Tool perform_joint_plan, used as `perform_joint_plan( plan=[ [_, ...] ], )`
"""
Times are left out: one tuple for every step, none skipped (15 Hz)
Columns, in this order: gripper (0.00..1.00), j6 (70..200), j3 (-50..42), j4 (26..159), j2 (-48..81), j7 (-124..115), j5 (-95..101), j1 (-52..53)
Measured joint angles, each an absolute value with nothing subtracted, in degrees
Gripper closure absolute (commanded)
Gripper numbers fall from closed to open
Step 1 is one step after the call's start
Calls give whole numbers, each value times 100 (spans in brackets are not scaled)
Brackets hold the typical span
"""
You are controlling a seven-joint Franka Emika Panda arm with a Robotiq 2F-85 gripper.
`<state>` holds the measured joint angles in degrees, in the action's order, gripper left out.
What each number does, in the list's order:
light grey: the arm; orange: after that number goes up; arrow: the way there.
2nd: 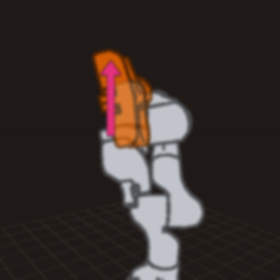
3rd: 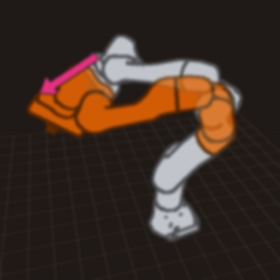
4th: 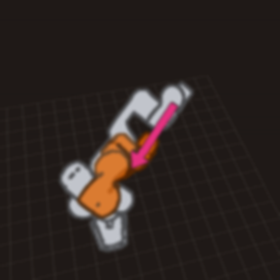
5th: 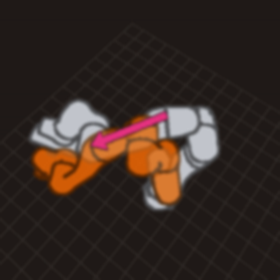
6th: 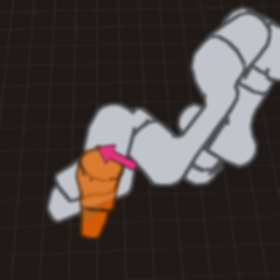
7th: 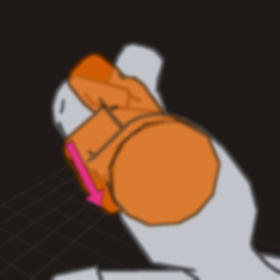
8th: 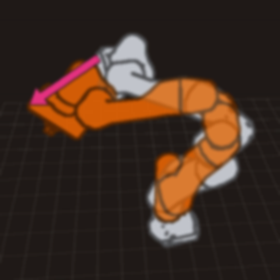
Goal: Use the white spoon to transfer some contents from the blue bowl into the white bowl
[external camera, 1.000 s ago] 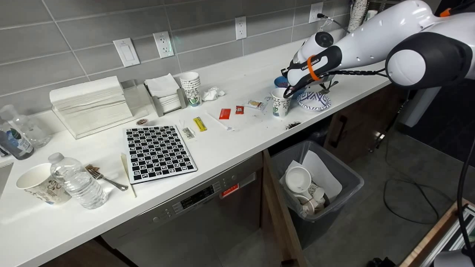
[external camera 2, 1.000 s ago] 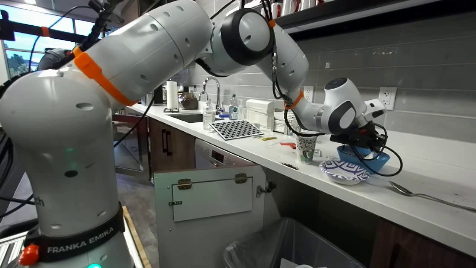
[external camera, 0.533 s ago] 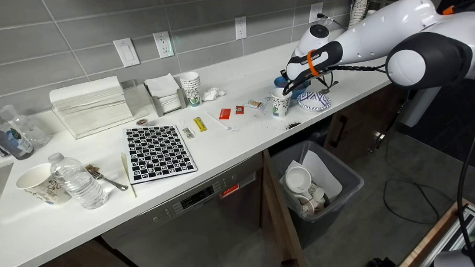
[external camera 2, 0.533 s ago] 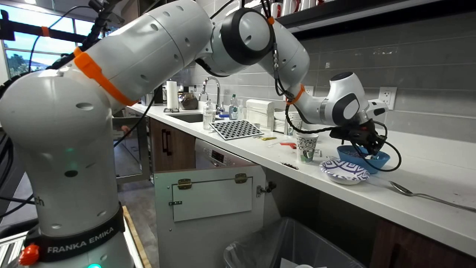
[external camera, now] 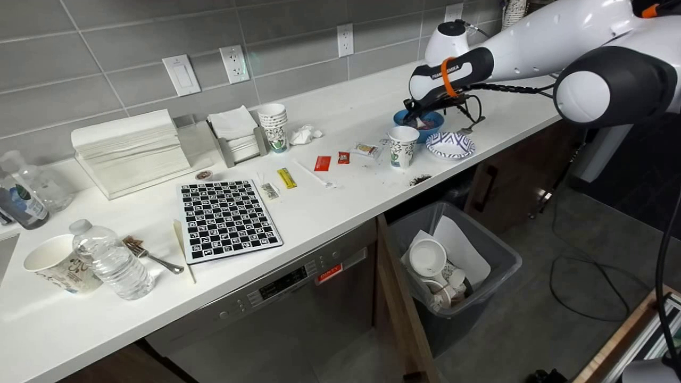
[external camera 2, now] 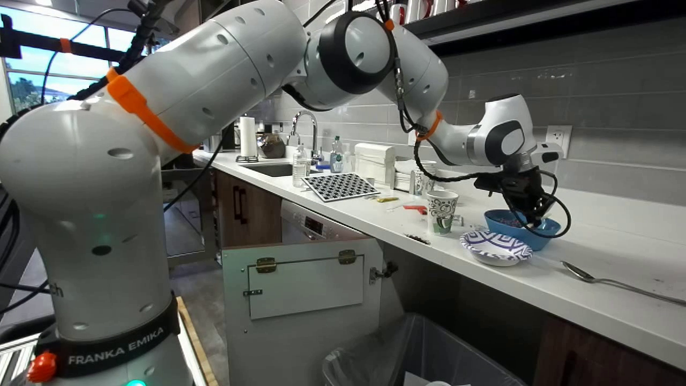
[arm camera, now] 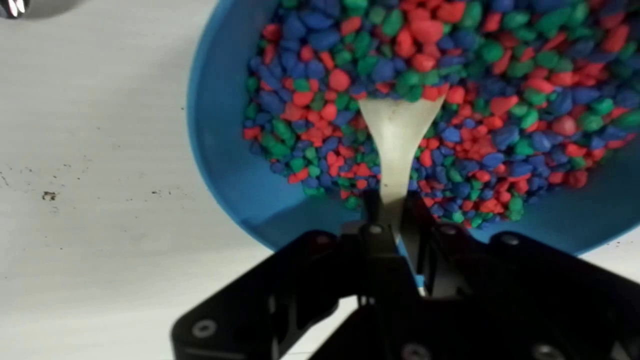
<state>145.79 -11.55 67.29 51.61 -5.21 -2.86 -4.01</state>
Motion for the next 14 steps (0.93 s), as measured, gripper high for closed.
perform_joint_plan(
  plan=[
    [97,14387,-1155,6654,5165,-601,-282,-412],
    [97,14221,-1155,6579,5178,-680,-282,-426],
    [97,14074,-1155,6495,5198,-763,-282,-441],
    [97,13934,-1155,6409,5224,-839,-282,-460],
    [97,13806,-1154,6321,5251,-924,-282,-480],
    [97,13680,-1153,6226,5284,-1020,-282,-504],
    [97,13559,-1149,6124,5322,-1113,-282,-529],
    [97,13434,-1146,6006,5365,-1217,-283,-557],
    [97,13316,-1139,5898,5404,-1308,-283,-584],
    [97,13192,-1132,5778,5447,-1407,-284,-615],
    [97,13059,-1124,5652,5495,-1502,-285,-647],
    [97,12951,-1114,5532,5543,-1585,-287,-679],
    [97,12848,-1101,5412,5593,-1677,-289,-711],
    [97,12768,-1092,5292,5647,-1762,-290,-743]
  ],
)
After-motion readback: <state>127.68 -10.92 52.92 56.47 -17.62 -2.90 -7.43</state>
